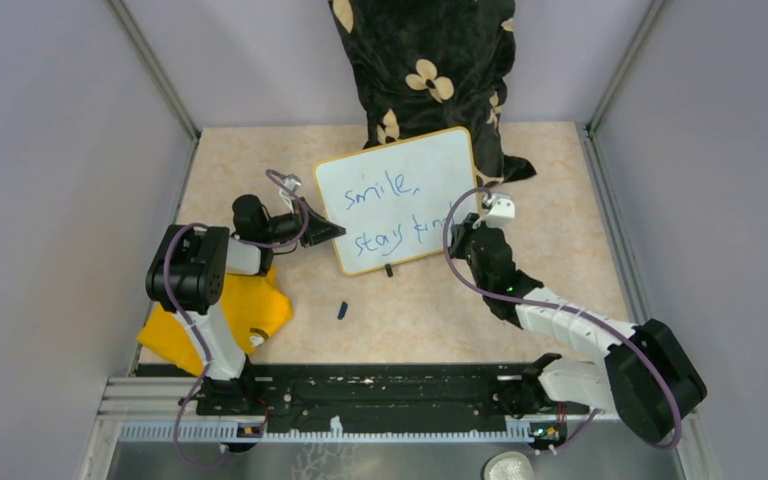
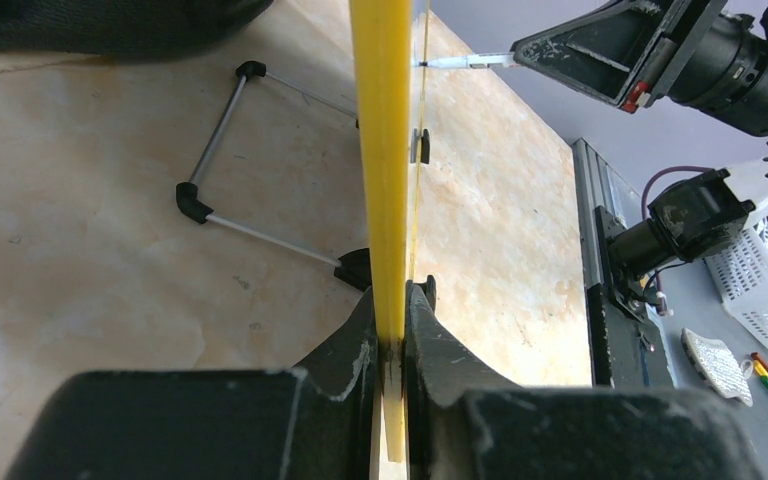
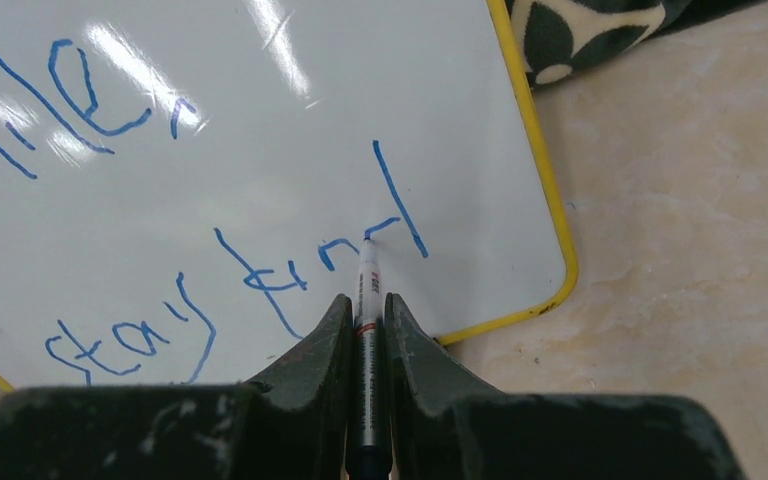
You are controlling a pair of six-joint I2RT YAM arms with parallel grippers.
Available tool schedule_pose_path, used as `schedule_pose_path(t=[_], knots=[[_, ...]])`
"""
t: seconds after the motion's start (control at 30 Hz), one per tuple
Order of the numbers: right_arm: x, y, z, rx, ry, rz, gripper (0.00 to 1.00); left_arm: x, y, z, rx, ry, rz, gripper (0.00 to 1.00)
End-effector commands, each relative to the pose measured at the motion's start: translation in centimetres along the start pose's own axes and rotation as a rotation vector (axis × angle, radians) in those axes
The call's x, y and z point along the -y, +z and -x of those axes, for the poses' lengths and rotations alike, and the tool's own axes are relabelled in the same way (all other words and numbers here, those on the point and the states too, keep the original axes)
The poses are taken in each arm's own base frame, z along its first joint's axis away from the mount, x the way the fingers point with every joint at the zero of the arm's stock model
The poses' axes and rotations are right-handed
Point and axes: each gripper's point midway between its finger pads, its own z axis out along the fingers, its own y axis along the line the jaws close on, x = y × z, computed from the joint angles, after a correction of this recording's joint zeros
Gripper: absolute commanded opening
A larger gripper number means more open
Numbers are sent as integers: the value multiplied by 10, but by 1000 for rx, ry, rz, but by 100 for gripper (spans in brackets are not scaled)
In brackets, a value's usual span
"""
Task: Write a sentence on the whiteboard
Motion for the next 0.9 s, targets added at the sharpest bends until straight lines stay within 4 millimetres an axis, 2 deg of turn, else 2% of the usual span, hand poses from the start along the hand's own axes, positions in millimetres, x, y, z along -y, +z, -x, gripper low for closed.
schedule_pose_path(t=[0.0,0.3,0.6,0.87], knots=[[7,-3,-7,-13,24,-4,0,-21,2,-23,-29,-44,77,0],[21,-7,-12,-21,3,-68,0,-21,2,-22,-29,-42,77,0],[33,-7,-1,18,-4,-136,0,-21,2,-23,-30,-44,76,0],[30,-8,13,60,21,-123,0,-20,2,-23,-31,-44,75,0]])
